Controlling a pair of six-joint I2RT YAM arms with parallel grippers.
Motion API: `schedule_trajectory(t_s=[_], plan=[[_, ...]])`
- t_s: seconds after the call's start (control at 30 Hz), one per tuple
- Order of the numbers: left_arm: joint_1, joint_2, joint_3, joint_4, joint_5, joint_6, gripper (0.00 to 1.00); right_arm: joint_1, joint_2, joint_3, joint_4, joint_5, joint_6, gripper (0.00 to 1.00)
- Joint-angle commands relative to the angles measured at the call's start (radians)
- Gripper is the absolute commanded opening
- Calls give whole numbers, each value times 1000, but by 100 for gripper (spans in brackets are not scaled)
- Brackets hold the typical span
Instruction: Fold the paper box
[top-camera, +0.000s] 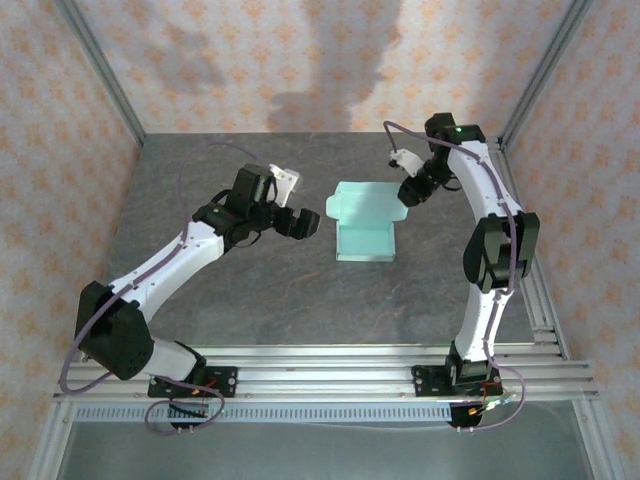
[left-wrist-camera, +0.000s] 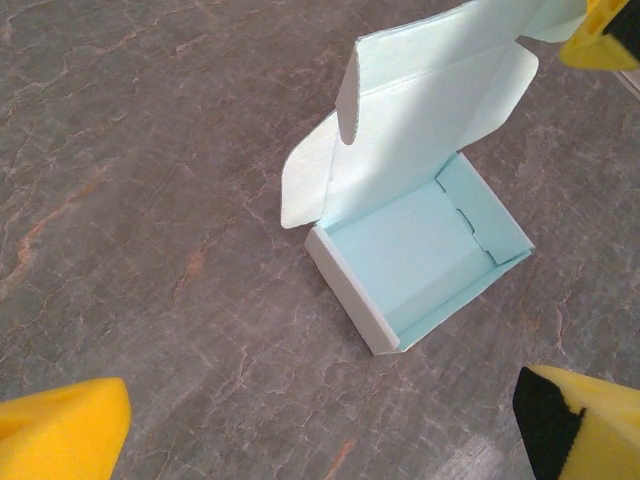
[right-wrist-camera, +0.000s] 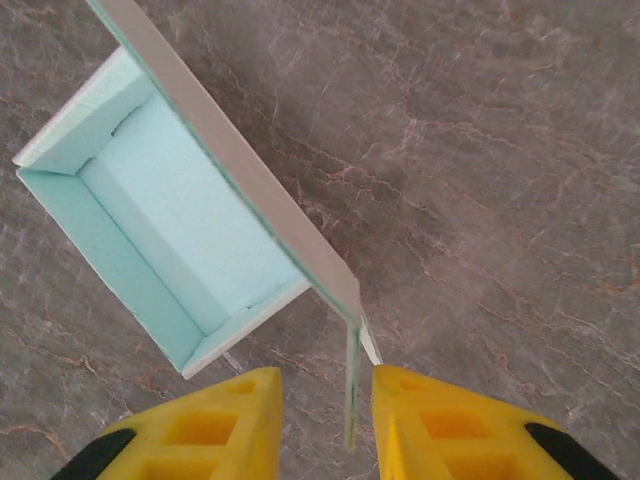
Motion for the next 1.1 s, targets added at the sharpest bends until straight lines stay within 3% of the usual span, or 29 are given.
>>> schedule_trajectory(t_s=[0.0,0.67,0.8,0.9,1.07], plan=[[12,9,5,15,25,-2,100,-5,17,22,-28,9,-39,29],[12,-5,-23,39,35,-22,100,-13,68,36,3,-39,-53,24],[13,-4,-24,44,39,-26,100,-18,73,40,7,-33,-51,27],[13,-4,-24,46,41,-28,100,-23,70,40,28,-19,-38,37],[13,-2,-27,52,42,-29,100,-28,64,38,49,-11,-22,37]])
